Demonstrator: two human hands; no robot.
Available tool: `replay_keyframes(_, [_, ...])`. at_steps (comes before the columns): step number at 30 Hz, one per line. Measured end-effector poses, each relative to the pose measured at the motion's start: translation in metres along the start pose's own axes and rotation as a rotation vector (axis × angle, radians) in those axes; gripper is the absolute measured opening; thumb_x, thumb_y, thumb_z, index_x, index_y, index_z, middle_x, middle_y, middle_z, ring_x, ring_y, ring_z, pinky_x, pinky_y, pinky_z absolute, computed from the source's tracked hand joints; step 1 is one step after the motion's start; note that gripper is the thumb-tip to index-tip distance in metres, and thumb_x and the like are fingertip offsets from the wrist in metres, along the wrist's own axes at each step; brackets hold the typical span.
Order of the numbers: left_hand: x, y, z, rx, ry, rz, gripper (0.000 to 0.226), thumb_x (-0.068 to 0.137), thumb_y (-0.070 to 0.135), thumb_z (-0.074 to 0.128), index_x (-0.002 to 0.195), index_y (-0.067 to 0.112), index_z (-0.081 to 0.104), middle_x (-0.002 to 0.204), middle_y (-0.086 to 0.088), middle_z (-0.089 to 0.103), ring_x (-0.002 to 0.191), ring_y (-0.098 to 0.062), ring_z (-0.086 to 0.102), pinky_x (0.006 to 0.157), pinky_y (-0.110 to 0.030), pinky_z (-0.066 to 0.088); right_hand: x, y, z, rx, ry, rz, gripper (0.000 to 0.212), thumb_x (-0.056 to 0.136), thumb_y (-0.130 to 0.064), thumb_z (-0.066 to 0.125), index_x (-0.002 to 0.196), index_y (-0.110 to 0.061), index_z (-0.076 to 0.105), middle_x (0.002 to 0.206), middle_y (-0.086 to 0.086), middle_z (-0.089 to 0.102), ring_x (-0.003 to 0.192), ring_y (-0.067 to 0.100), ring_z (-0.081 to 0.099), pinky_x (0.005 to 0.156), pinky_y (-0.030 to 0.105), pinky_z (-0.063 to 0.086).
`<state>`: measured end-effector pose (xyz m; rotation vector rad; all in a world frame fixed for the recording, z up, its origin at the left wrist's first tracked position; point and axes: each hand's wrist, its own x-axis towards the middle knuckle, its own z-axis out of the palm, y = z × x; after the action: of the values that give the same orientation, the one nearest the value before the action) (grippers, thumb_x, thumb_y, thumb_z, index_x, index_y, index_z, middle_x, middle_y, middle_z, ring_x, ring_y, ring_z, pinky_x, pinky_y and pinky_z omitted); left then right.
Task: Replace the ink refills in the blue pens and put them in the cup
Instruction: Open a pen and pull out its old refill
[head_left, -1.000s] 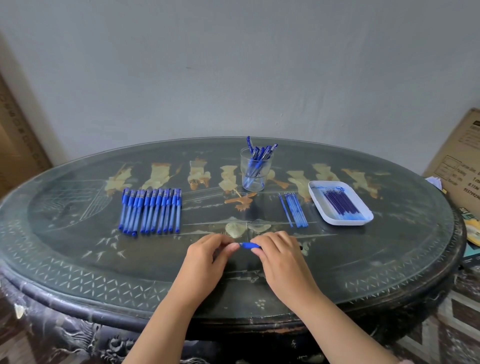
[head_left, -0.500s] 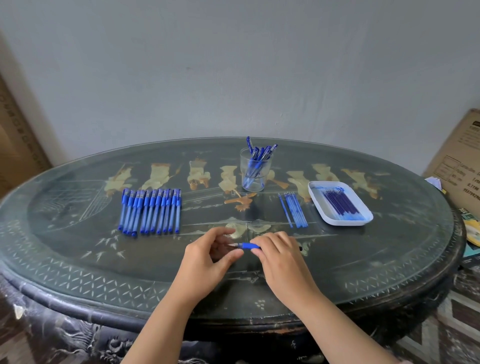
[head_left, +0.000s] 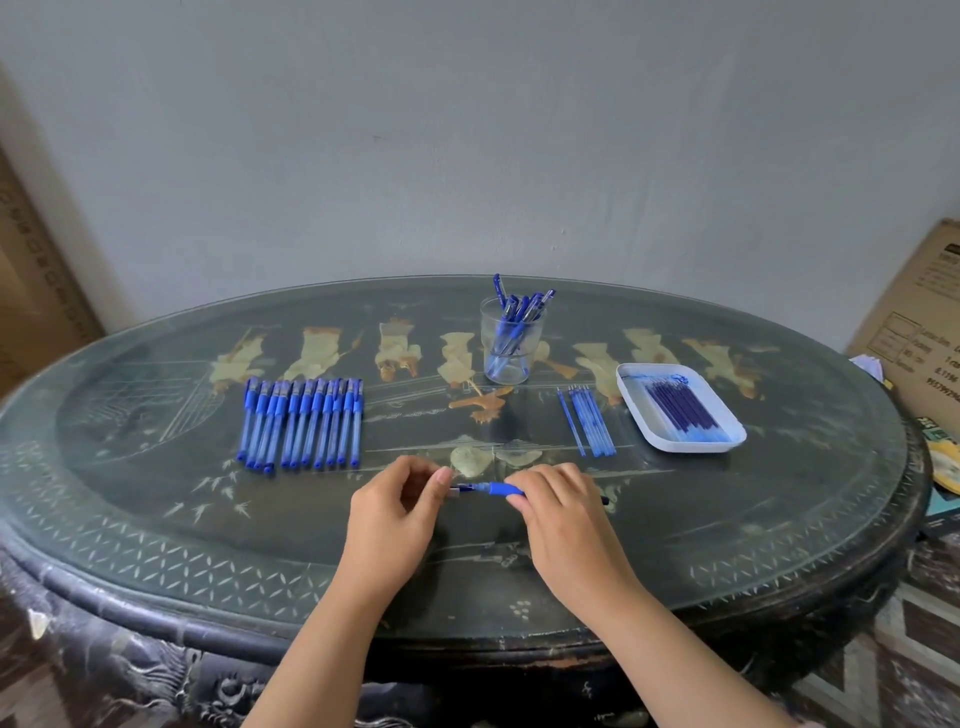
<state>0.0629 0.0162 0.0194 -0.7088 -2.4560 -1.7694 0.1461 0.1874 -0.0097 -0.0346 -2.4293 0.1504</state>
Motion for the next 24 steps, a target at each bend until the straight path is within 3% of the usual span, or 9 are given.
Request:
replay_keyframes(5, [0.002, -0.003, -0.005, -0.034, 0.076, -0.057, 0.015, 0.082, 0.007, 0.073, 0.081, 0.022, 0.071, 0.079, 0.004, 0.069, 0.072, -0.006, 0.063, 0.066, -0.009, 0.047, 0.000, 0.000, 0.000, -0.001, 0.016, 0.013, 0.023, 0.099, -0.025, 0.038, 0.095, -0.019, 0.059, 0.090, -0.009, 0.060, 0.077, 0.015, 0.049, 0.067, 0.031, 0.048])
replay_keyframes(10, [0.002, -0.007, -0.003, 0.159, -0.033, 0.074, 0.027, 0.075, -0.006, 0.070, 0.078, 0.021, 0.074, 0.083, 0.006, 0.065, 0.078, -0.006, 0.060, 0.068, -0.007, 0.045, 0.000, 0.001, 0.000, -0.003, 0.014, 0.021, 0.022, 0.099, -0.025, 0.038, 0.095, -0.019, 0.059, 0.089, -0.009, 0.059, 0.076, 0.016, 0.048, 0.067, 0.031, 0.047])
replay_keyframes(24, [0.005, -0.012, 0.006, 0.335, -0.115, 0.127, 0.024, 0.079, 0.008, 0.073, 0.091, 0.029, 0.071, 0.088, 0.014, 0.058, 0.069, -0.004, 0.056, 0.066, -0.011, 0.044, -0.001, -0.001, -0.002, 0.009, -0.025, 0.036, 0.023, 0.100, -0.025, 0.037, 0.096, -0.019, 0.059, 0.091, -0.008, 0.059, 0.079, 0.017, 0.050, 0.069, 0.032, 0.047])
